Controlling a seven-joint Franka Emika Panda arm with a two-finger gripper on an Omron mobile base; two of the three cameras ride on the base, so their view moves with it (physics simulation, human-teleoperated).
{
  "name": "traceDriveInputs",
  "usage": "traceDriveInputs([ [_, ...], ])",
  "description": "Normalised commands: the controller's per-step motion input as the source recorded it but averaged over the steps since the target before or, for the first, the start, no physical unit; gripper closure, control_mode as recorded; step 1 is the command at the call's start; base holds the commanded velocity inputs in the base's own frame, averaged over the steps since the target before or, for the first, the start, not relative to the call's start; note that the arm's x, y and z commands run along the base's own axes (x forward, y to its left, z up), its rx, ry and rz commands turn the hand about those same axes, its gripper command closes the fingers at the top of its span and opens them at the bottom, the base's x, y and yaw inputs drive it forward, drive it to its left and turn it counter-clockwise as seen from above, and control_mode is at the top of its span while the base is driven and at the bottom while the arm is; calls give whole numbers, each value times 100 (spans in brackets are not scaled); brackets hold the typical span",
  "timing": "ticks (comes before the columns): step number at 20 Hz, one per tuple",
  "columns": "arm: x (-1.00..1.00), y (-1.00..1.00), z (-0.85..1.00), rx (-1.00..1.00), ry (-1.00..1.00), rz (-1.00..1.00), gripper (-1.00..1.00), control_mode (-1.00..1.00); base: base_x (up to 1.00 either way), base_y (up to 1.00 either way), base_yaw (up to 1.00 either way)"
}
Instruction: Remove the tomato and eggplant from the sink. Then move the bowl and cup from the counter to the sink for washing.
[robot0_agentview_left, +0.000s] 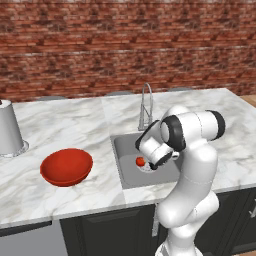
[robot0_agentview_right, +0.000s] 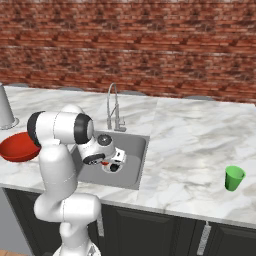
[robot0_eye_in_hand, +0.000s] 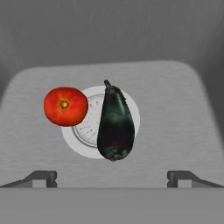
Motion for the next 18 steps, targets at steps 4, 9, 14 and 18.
traceDriveInputs([
  [4, 3, 0, -18, 0, 0, 0, -100, -100, 0, 0, 0],
  [9, 7, 0, -16, 0, 0, 0, -100, -100, 0, 0, 0],
  [14, 7, 0, -16, 0, 0, 0, -100, -100, 0, 0, 0],
  [18, 7, 0, -13, 0, 0, 0, -100, -100, 0, 0, 0],
])
